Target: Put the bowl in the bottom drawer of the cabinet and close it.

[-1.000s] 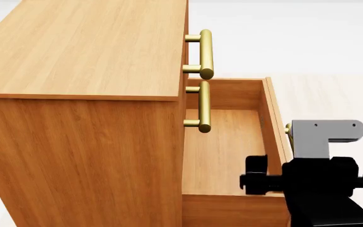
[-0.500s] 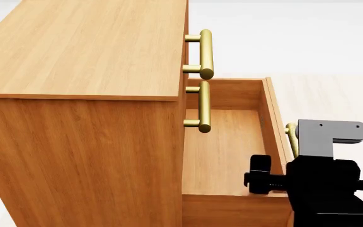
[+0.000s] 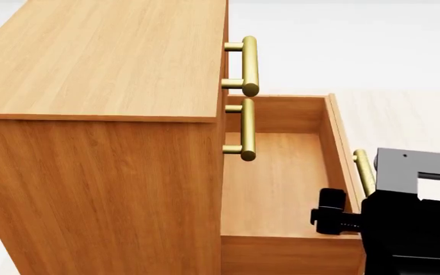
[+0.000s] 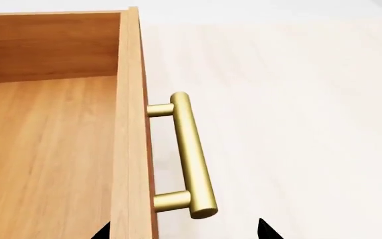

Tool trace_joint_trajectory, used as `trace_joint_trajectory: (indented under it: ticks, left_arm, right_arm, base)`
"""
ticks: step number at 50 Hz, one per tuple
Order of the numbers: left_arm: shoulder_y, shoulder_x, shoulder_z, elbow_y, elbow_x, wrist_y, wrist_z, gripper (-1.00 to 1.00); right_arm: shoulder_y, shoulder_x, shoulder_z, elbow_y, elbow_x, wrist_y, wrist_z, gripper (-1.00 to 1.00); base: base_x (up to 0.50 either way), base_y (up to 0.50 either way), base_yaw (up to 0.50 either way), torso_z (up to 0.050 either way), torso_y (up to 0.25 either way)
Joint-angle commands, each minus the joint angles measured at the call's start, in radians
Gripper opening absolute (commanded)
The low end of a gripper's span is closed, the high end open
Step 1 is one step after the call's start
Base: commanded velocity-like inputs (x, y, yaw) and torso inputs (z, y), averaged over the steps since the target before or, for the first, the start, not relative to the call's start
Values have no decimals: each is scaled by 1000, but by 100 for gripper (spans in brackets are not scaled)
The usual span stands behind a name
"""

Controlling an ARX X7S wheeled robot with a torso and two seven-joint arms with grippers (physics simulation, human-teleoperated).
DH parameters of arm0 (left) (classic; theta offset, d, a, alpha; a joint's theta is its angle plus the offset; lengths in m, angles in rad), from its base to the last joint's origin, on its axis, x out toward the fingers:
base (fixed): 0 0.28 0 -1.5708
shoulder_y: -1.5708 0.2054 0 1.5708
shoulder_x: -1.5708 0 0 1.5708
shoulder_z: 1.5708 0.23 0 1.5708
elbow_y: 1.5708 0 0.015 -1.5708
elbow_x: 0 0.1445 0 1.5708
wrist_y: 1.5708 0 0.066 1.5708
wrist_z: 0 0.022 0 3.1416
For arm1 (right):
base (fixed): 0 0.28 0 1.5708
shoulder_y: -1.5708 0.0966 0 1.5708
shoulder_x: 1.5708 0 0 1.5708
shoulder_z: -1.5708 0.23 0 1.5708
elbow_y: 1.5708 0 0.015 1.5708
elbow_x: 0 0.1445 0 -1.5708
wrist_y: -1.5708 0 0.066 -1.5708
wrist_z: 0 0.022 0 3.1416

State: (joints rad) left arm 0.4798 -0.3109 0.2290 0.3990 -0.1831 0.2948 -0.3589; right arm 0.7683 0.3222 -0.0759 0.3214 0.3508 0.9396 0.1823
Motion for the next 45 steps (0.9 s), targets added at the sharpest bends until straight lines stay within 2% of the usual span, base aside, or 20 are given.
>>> trace_joint_trajectory:
  ticks: [1, 45]
  left_arm:
    - [-2, -5, 4, -2, -3, 3, -6, 100]
    - [-4, -22, 18, -3, -12, 8, -25, 100]
  right_arm:
    - [-10, 11, 11, 18, -31, -15, 25, 100]
    - [3, 45, 20, 63, -54, -64, 53, 100]
  base:
    - [0, 0, 0, 0, 0]
    - [0, 0, 0, 0, 0]
